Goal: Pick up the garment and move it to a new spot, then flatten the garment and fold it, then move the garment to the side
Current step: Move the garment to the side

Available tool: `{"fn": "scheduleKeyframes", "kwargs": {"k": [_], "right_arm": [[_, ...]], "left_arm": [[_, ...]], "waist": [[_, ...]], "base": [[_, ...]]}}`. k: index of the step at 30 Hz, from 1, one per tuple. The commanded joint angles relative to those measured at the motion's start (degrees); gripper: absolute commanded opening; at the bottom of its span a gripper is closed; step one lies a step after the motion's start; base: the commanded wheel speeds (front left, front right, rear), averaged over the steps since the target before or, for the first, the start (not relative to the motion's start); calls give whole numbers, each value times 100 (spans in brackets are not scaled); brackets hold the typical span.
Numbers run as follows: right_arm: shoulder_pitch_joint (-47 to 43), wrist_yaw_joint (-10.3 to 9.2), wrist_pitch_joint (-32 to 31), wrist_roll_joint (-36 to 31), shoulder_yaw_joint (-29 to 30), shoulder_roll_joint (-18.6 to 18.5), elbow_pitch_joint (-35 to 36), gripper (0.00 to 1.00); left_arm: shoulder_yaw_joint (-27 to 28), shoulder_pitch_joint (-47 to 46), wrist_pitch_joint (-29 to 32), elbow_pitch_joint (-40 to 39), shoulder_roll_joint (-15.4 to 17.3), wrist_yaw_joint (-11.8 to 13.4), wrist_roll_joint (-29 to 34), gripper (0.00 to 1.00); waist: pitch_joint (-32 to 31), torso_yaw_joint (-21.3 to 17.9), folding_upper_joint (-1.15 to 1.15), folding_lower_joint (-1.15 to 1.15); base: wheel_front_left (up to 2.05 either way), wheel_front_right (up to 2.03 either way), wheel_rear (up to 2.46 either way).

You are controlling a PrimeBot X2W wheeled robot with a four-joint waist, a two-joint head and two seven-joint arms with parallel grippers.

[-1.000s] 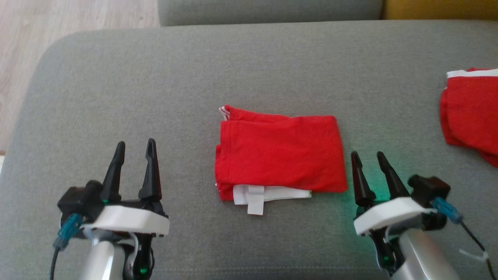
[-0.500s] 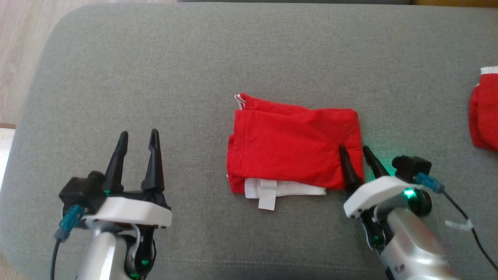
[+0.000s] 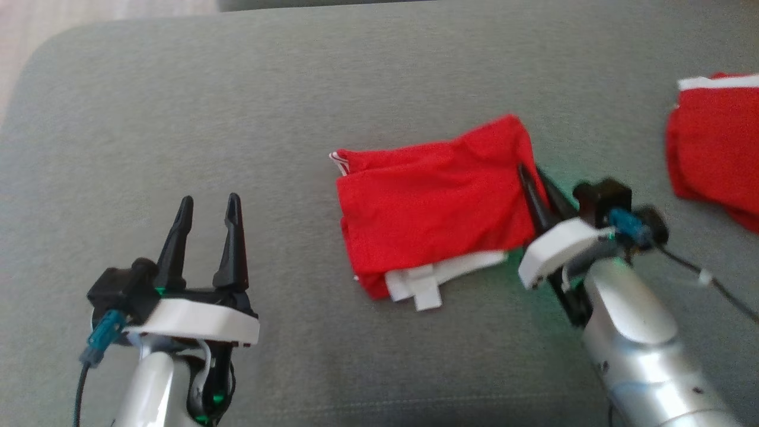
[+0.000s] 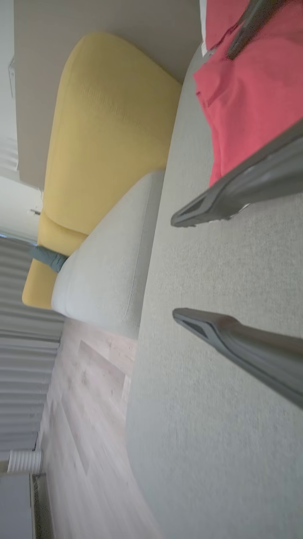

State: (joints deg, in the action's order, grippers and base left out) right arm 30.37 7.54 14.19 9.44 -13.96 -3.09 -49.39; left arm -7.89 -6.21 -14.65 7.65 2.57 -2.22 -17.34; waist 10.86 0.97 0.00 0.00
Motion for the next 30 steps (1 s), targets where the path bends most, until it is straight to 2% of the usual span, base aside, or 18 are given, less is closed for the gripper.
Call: {"fn": "scheduleKeyframes", "kwargs": {"k": [1, 6, 12, 13, 14, 18, 23, 30], "right_arm": [[281, -5, 78, -502, -19, -29, 482, 0], [570, -5, -24, -1046, -70, -462, 1136, 0], [843, -5, -531, -752, -116, -1234, 1424, 0], [843, -5, -531, -752, -116, -1234, 1424, 0], [920, -5, -610, -713, -124, -1507, 1432, 0], [1122, -5, -762, -804, 142, -1974, 1293, 0], [1361, -5, -841, -1157, 836, -2177, 1197, 0], [1352, -5, -1126, -2022, 1780, -2034, 1285, 0]], "left_arm": [[231, -236, -35, -192, 31, -42, 85, 100], [229, -354, -35, -193, 31, -146, 196, 100], [93, -575, -35, -198, 31, -226, 238, 100], [93, -575, -35, -198, 31, -226, 238, 100], [36, -642, -35, -171, 31, -258, 278, 100], [10, -754, -35, -122, 31, -330, 397, 100], [86, -833, -35, -72, 32, -406, 493, 100], [55, -914, -35, -27, 32, -470, 463, 100]], "waist": [[30, -319, 0, 0], [163, -797, 0, 0], [447, -1207, 0, 0], [447, -1207, 0, 0], [550, -1285, 0, 0], [789, -1414, 0, 0], [980, -1471, 0, 0], [1083, -1405, 0, 0]], "base": [[0, 0, 0], [0, 0, 0], [0, 0, 0], [0, 0, 0], [0, 0, 0], [0, 0, 0], [0, 0, 0], [0, 0, 0]]}}
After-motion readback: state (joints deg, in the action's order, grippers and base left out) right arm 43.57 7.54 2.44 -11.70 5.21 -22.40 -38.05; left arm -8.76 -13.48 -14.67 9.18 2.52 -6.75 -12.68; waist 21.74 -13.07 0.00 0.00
